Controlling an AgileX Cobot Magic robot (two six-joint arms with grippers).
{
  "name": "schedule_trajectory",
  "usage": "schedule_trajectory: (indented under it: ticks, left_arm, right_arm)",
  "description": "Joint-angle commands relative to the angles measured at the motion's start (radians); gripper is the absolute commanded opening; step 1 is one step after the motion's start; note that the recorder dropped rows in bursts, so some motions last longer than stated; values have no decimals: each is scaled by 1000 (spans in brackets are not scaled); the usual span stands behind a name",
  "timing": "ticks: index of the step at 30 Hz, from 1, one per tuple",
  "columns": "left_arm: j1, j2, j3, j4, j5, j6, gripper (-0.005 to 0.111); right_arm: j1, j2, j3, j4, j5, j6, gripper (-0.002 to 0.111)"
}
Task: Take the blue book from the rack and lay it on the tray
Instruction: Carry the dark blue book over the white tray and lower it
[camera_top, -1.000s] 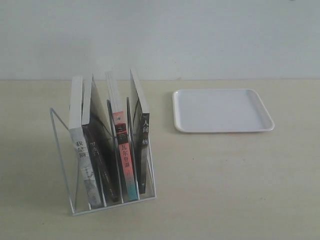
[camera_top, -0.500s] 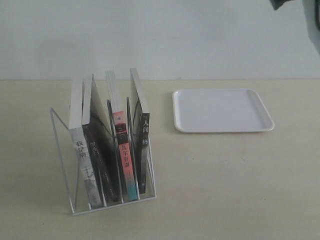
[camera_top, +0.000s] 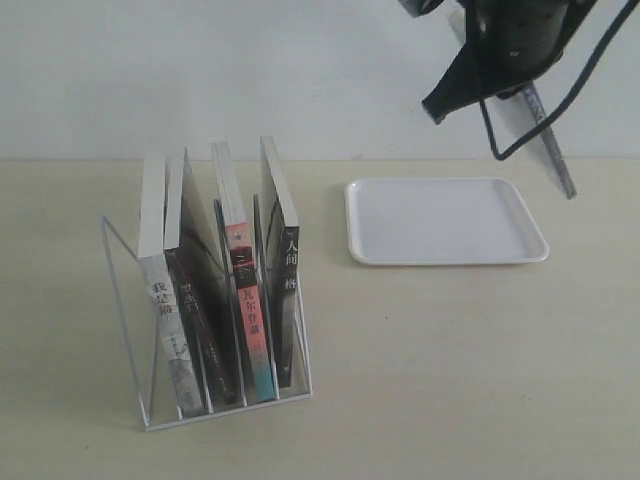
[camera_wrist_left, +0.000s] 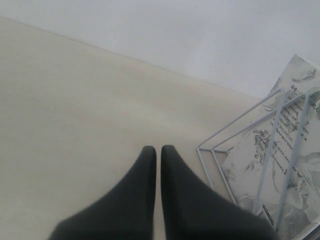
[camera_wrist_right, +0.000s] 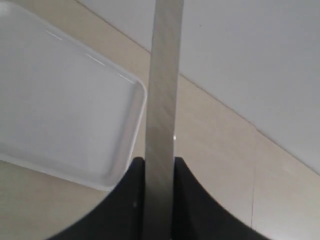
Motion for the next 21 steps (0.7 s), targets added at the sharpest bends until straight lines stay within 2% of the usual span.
schedule_trajectory:
  ticks: [1, 8, 15, 21]
  left_arm:
    - [1, -3, -1, 0, -11, 1, 4]
    - [1, -3, -1, 0, -11, 1, 4]
    - [1, -3, -1, 0, -11, 1, 4]
    - [1, -3, -1, 0, -11, 1, 4]
  right_arm:
    - [-3, 67, -5, -65, -59, -9, 0]
    - [-3, 210, -142, -68, -9, -9, 0]
    - [-3, 361, -384, 0, 220, -109, 0]
    - [-3, 429, -458, 71, 225, -160, 0]
